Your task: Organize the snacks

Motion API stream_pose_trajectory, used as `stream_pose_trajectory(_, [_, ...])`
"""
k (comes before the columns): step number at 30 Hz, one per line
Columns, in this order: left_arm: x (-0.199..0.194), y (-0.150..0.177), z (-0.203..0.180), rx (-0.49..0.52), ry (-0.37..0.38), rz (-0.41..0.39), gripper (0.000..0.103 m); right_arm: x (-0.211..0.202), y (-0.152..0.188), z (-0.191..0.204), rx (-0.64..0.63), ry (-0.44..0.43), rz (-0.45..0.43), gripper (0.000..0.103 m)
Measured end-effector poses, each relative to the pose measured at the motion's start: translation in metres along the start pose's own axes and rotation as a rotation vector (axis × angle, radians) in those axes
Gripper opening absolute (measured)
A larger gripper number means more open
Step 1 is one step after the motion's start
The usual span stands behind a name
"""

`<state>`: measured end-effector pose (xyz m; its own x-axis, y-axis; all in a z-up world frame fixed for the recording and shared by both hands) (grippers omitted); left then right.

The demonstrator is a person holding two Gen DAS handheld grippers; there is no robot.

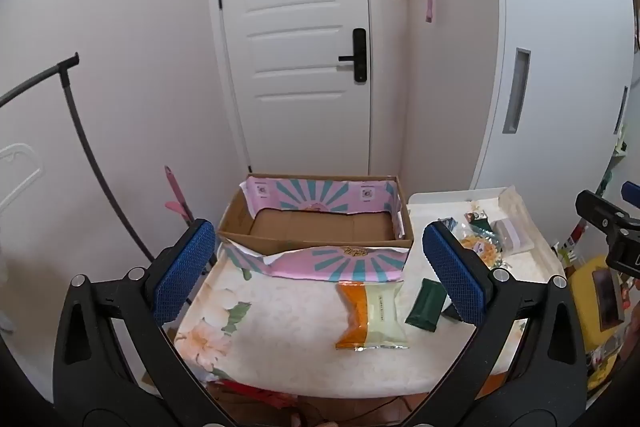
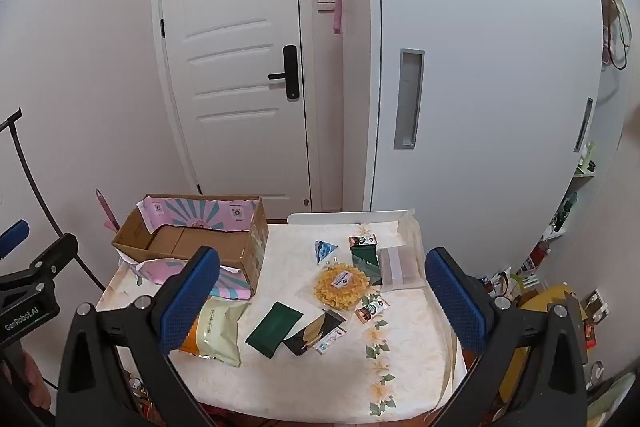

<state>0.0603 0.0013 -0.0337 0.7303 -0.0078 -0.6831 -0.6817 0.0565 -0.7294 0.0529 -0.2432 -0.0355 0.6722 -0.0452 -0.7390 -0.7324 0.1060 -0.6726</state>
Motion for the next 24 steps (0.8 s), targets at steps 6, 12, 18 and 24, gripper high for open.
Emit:
stream_pose_trajectory(6, [-0.003, -0.001, 0.008, -0.008, -0.011, -0.014, 0.103, 0.001, 0.000, 0.000, 0.001, 0.003, 0.001, 0.102])
stream_pose_trajectory(12, [0.001, -0.004, 0.000, 0.004, -0.020, -0.004, 0.103, 0.002, 0.001, 0.003, 0.001, 0.003, -0.006, 0.102])
stream_pose_trajectory(18, [0.001, -0.002, 0.000, 0.001, -0.020, 0.000, 0.103, 0.001, -0.002, 0.000, 0.002, 0.002, -0.009, 0.102])
stream_pose_trajectory(24, [0.003, -0.001, 0.002, -0.003, -0.021, 0.005, 0.103, 0.001, -0.002, 0.000, 0.002, 0.002, -0.009, 0.102])
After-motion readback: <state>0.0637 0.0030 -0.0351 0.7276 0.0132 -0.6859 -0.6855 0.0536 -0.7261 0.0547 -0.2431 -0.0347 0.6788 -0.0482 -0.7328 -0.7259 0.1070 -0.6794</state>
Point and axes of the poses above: each gripper's, at about its wrist camera, not at the fingertips, and x roughly the way its jaws point, z to its left, y to its underside, the point moved 7 cm from there along x, roughly the way its jaws point, and after that the axes turned 13 degrees about z, right-handed, at the moved point
